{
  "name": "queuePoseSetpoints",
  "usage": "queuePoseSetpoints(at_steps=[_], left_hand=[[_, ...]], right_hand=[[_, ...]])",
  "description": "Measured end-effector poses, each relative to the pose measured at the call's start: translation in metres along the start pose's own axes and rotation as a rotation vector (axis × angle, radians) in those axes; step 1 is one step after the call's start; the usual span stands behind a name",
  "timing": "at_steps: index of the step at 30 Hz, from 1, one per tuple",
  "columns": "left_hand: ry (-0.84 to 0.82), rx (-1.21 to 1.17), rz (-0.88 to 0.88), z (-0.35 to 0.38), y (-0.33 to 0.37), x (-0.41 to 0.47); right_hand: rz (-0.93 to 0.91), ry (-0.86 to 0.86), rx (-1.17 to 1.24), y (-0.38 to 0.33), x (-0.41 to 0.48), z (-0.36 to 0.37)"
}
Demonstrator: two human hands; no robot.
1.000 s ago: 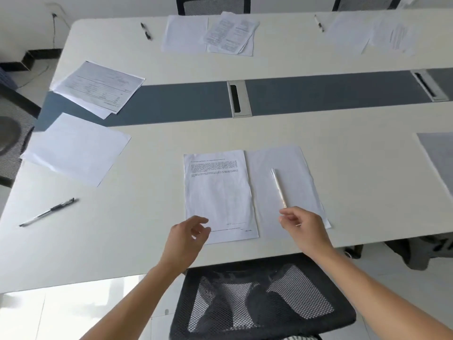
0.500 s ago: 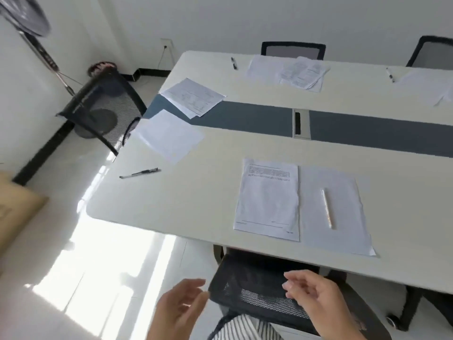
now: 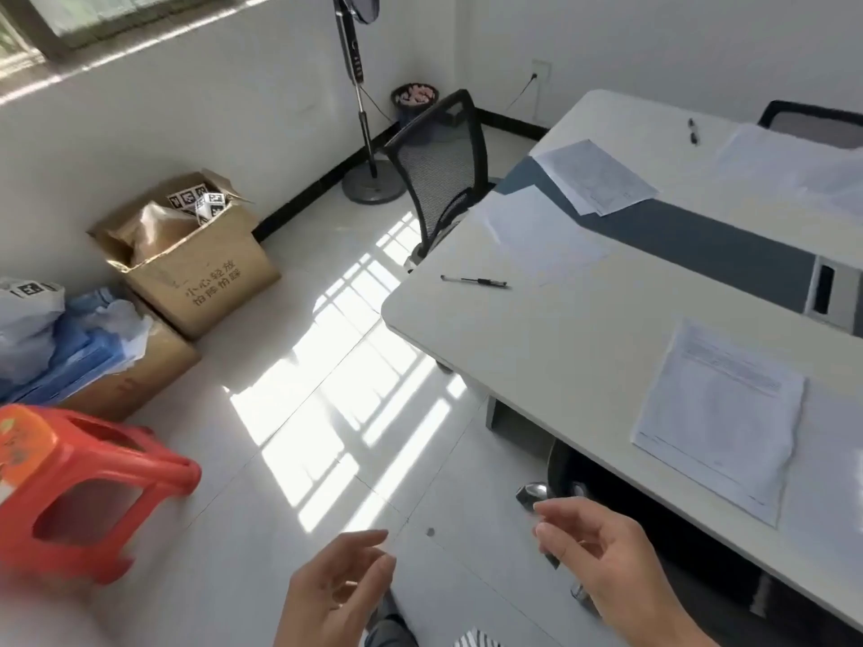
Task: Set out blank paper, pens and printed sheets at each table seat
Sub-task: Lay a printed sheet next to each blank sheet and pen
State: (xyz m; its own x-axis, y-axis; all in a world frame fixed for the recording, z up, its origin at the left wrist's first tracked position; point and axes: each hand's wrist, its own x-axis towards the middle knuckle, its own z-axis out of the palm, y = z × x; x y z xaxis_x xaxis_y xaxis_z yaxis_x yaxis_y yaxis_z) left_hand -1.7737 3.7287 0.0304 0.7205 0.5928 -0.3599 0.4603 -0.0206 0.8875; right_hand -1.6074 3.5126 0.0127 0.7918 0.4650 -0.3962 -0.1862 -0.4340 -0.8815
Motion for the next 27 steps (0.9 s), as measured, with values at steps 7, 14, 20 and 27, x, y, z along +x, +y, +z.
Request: queuePoseSetpoints(at_steps=[7,14,20,27], left_hand=[[0.146,-0.044,-0.009,-0.148,-0.009,0.055],[0.172,-0.072,-0.024,-0.241,-0.002,0.136],[0.166,-0.132,0.004,-0.267,0.006,0.249],[0.184,-0.121,0.041,-0.335,0.058,0.384]], right_hand=[[-0.052,-0.048,-0.017,-0.074,0.063,0.127],[-0.07,-0.034,0.003,-0.125,0.12,0.204],[-0.068,0.013,0.033,-0.158,0.217,0.242],[-0.107,-0.008,0.069,-0.244,0.357,0.289]])
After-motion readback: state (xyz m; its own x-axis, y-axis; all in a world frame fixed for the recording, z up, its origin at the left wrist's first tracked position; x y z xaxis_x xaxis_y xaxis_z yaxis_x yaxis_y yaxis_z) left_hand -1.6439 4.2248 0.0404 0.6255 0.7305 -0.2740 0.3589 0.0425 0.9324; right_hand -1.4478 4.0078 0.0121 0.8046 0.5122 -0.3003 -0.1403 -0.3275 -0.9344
